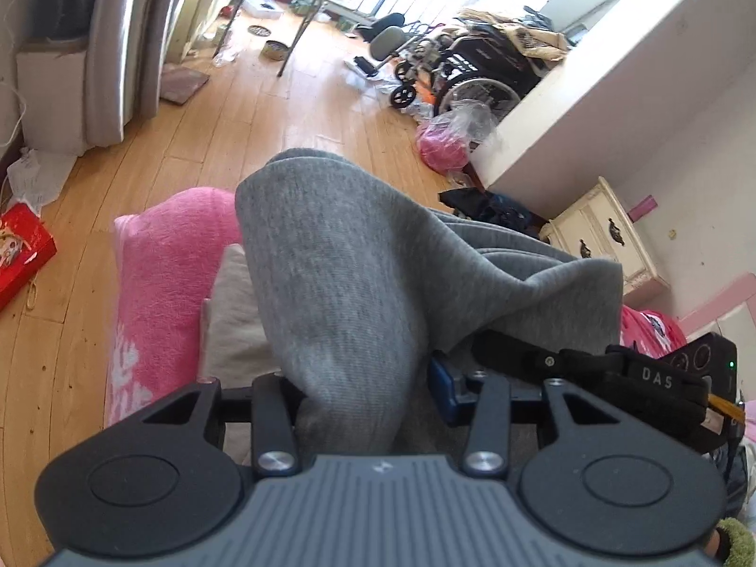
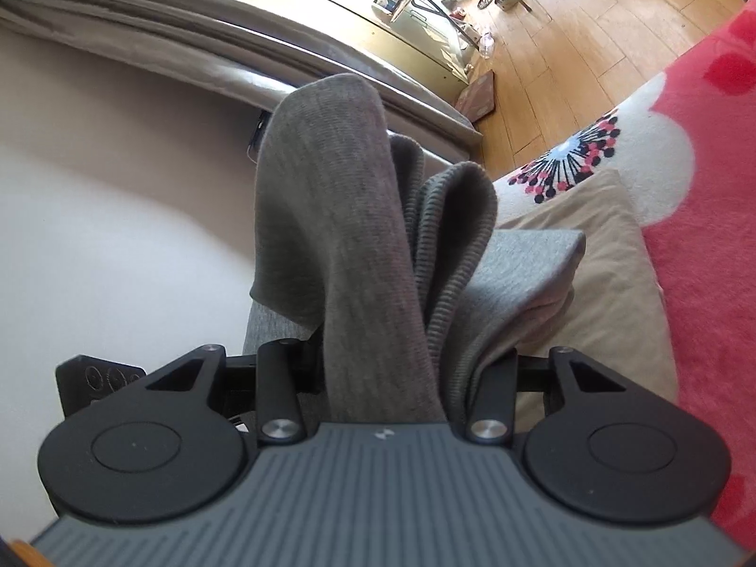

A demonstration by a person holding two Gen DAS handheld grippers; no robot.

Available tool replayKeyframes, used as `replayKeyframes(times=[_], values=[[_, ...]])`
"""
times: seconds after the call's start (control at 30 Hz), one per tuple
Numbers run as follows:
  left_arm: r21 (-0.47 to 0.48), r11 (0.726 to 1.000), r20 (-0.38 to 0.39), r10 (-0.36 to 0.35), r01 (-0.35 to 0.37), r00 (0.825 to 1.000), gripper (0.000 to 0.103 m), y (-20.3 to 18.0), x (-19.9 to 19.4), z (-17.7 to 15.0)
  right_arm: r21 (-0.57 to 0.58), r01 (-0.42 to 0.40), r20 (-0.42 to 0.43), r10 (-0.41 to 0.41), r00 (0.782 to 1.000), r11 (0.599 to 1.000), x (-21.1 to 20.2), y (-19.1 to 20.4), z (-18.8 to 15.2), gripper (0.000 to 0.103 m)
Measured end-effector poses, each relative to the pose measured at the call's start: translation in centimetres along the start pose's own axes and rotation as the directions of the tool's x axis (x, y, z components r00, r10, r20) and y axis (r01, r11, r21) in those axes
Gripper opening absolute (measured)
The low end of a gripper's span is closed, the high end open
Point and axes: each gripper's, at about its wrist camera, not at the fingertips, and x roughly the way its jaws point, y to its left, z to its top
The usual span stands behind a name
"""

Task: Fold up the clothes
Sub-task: 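Lower the sweatpants onto the folded beige stack and open both grippers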

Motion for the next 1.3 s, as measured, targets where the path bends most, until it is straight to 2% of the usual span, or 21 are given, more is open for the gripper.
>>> replayKeyframes(times=[0.2,0.3,0.4,0.47,0.6,0.63,0.7,0.77,0.83,0.93,1.0,1.1,1.17,1.23,1.3], values=[[-0.131,0.991,-0.047,0.035,-0.041,0.998,0.046,6.1,4.4,-0.3,0.059,0.034,-0.045,-0.031,0.999,0.998,4.6,-3.5,-0.3,0.043],[-0.142,0.99,-0.052,-0.003,-0.004,0.999,0.046,6.0,4.1,0.8,0.093,0.031,-0.06,-0.025,0.998,0.995,5.0,-3.8,0.2,0.043],[-0.115,0.992,-0.07,-0.053,0.045,0.996,0.046,5.0,3.2,1.5,0.081,0.017,-0.073,-0.011,0.997,0.997,3.9,-2.5,0.3,0.043],[-0.14,0.988,-0.071,-0.077,0.066,0.995,0.047,5.1,3.2,1.4,0.107,0.014,-0.077,-0.006,0.997,0.994,3.3,-2.5,0.2,0.043],[-0.138,0.99,-0.116,0.011,-0.027,0.993,0.051,7.1,5.9,0.5,0.148,0.058,-0.105,-0.043,0.994,0.987,4.5,-4.6,-0.1,0.043],[-0.156,0.988,-0.112,0.004,-0.022,0.994,0.051,7.5,5.9,0.4,0.168,0.068,-0.116,-0.049,0.992,0.983,4.9,-5.3,-0.2,0.043],[-0.2,0.98,-0.089,-0.036,0.018,0.995,0.049,8.0,5.4,0.2,0.204,0.054,-0.137,-0.026,0.99,0.977,5.1,-6.0,-0.1,0.043],[-0.204,0.979,-0.07,-0.027,0.012,0.997,0.05,8.2,4.5,0.0,0.165,0.038,-0.165,-0.01,0.986,0.986,5.1,-5.4,0.3,0.043],[-0.206,0.979,-0.052,-0.009,-0.001,0.999,0.059,8.4,3.4,-0.2,0.12,0.027,-0.205,-0.002,0.979,0.992,5.3,-5.0,0.7,0.046],[-0.208,0.978,-0.025,0.017,-0.022,1.0,0.068,8.7,1.9,-0.5,0.123,0.05,-0.249,-0.018,0.968,0.991,5.8,-5.8,1.3,0.051],[-0.21,0.977,-0.008,0.034,-0.035,0.999,0.069,8.9,0.9,-0.8,0.141,0.057,-0.258,-0.019,0.966,0.988,5.4,-6.2,1.7,0.055],[-0.213,0.975,0.019,0.06,-0.055,0.998,0.069,9.2,-0.6,-1.1,0.111,0.046,-0.231,-0.019,0.973,0.993,3.7,-5.6,1.7,0.068],[-0.175,0.98,0.079,0.106,-0.091,0.991,0.068,8.0,-3.0,-1.7,0.081,0.055,-0.211,-0.037,0.977,0.995,2.5,-5.0,2.0,0.069],[-0.1,0.987,0.138,0.136,-0.123,0.981,0.068,5.9,-5.2,-2.5,-0.019,0.09,-0.165,-0.092,0.982,0.996,1.2,-3.7,2.9,0.071],[-0.004,0.988,0.19,0.153,-0.155,0.97,0.068,3.0,-6.7,-3.6,-0.167,0.122,-0.078,-0.137,0.988,0.978,-0.6,-1.5,2.5,0.071]])
